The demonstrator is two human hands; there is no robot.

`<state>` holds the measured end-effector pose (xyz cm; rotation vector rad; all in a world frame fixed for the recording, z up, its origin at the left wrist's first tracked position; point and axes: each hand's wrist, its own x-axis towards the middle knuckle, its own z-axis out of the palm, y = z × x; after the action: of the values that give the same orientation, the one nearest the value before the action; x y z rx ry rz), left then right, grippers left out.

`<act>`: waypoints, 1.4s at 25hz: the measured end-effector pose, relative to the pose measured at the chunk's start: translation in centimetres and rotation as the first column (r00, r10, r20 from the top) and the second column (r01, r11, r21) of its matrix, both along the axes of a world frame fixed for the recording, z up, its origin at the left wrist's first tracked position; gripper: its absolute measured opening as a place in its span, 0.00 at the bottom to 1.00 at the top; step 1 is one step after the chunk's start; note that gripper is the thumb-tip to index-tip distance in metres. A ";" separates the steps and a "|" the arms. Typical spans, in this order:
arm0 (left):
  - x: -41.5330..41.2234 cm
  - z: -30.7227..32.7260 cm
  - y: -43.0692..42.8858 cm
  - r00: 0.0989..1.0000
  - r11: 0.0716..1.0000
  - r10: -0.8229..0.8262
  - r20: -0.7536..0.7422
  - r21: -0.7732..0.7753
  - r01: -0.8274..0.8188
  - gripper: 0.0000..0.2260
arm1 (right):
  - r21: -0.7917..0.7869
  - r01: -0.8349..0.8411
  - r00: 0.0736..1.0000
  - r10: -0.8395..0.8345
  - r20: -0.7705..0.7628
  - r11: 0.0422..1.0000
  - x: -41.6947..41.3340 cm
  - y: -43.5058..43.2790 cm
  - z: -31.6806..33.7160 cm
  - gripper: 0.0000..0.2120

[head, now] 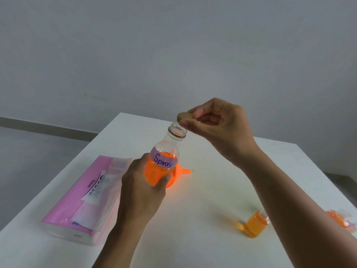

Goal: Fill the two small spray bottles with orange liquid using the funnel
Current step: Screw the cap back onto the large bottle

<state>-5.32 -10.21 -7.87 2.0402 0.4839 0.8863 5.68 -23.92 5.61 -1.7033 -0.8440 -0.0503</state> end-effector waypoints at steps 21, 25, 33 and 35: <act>0.4 -0.1 1.0 0.995 0.994 -0.102 0.000 0.049 0.101 0.21 | -0.752 0.214 0.693 0.445 0.566 0.623 3.2 0.5 3.3 0.29; 0.1 0.2 1.1 0.989 0.987 -0.145 -0.002 0.067 0.145 0.20 | -0.697 0.240 0.531 0.510 0.677 0.676 3.5 0.5 2.0 0.29; 0.5 0.2 0.2 0.993 0.951 0.118 -0.030 0.293 -0.104 0.26 | -0.841 0.327 0.900 0.131 0.416 0.431 2.5 2.8 1.0 0.25; 0.3 1.0 0.3 0.996 0.968 0.088 0.007 0.235 -0.087 0.25 | -0.778 0.344 0.869 0.136 0.476 0.526 2.4 2.7 1.9 0.32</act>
<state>-4.97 -9.95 -6.86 2.2491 0.4940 1.0344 8.08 -21.21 7.46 -2.7771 -1.2596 -0.1852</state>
